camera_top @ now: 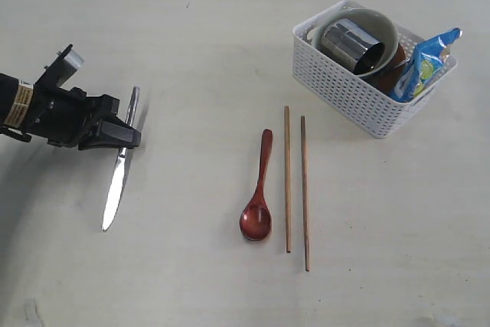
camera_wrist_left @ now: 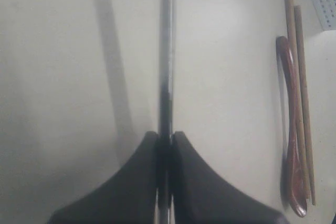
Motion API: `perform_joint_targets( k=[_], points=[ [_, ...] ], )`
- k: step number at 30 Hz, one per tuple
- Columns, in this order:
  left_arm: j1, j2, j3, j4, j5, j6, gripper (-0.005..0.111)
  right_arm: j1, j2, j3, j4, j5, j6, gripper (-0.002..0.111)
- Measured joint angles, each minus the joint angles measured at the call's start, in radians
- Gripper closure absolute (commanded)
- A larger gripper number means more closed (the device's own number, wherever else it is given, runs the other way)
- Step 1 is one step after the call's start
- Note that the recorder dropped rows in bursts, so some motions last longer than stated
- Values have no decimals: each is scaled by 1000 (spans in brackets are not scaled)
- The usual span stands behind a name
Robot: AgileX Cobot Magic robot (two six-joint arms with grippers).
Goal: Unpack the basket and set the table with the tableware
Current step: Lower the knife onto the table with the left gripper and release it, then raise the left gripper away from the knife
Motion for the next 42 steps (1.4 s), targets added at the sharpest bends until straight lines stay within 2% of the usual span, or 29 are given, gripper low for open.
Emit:
perform_joint_targets(
  k=[5,7,9,12,23,34,38,42],
  points=[
    [0,2,0,0,20,0,106,0,0,0,0,0,0,54],
    [0,2,0,-2,23,0,98,0,0,0,0,0,0,54],
    [0,2,0,-2,35,0,80,0,0,0,0,0,0,54],
    [0,2,0,-6,42,-11,66,0,0,0,0,0,0,54],
    [0,-16,-2,-3,21,-23,66,0,0,0,0,0,0,54],
    [0,-295,-9,-1,5,120,66,0,0,0,0,0,0,54],
    [0,-407,-27,1,77,183,66,0,0,0,0,0,0,54],
    [-10,-511,-35,1,249,190,66,0,0,0,0,0,0,54]
  ],
)
